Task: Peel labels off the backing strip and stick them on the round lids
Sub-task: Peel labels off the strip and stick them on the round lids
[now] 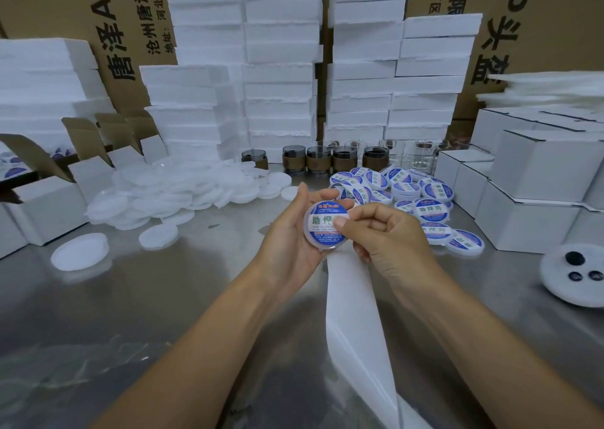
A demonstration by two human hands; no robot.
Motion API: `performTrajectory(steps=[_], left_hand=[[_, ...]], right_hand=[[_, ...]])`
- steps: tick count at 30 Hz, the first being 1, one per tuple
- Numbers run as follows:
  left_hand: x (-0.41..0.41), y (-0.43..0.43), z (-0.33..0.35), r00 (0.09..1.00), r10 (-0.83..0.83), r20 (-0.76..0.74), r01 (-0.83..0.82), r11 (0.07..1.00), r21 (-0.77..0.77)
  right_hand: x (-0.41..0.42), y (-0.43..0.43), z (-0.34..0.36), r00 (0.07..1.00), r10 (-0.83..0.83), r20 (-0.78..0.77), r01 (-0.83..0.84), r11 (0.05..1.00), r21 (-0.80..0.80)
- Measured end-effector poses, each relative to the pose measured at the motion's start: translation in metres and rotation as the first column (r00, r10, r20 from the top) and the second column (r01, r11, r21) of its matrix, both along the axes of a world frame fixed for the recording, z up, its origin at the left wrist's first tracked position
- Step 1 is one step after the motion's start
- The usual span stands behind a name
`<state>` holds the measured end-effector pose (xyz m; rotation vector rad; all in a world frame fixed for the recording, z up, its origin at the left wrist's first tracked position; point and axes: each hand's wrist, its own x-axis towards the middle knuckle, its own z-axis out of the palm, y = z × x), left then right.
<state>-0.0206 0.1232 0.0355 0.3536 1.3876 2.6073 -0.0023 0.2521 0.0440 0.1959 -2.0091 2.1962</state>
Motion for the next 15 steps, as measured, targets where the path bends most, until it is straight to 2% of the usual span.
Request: performTrajectory(steps=[15], left_hand=[[-0.0009,-0.0001,-0.0004,0.996,-0.078,-0.046,0.080,0.996,0.049]], right_hand=[[-0.0025,0.0006,-0.0022,1.000,-0.023,0.017,0.023,1.000,-0.011]])
